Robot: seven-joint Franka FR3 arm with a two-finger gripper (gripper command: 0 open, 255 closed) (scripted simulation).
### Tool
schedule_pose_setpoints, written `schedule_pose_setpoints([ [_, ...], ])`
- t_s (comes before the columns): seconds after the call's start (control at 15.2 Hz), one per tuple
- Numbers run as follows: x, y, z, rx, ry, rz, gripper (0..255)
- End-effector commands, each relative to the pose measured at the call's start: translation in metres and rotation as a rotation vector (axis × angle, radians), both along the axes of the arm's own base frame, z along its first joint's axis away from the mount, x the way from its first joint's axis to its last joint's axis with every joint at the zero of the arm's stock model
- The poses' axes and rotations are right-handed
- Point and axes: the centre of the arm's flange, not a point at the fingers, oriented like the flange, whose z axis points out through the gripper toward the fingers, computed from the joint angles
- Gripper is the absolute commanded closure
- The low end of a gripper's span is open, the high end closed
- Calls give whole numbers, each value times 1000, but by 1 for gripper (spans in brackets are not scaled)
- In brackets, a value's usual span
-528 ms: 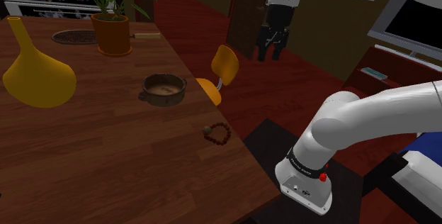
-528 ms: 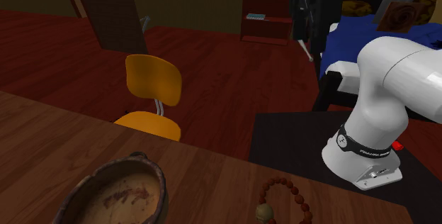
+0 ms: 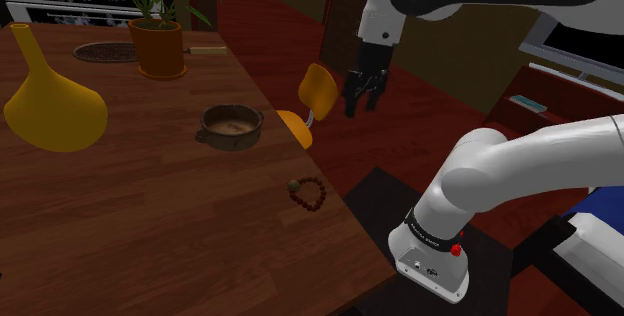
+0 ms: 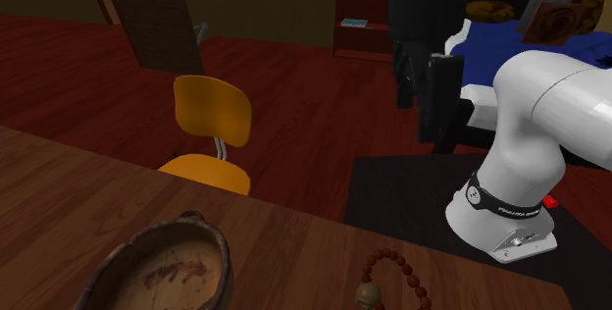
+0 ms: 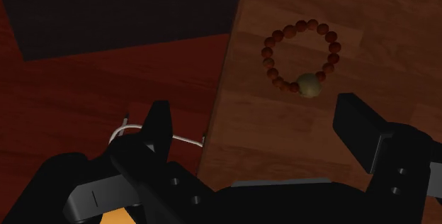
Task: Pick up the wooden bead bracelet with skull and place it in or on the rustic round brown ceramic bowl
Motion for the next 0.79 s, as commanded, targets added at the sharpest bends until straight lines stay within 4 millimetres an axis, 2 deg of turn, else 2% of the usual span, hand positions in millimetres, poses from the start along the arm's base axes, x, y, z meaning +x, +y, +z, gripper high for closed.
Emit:
schedule_pose_setpoints([
  [0.0, 2, 14, -24, -8, -12, 8, 0],
  [0.73, 14, 81, -154, -51, -59, 58, 0],
])
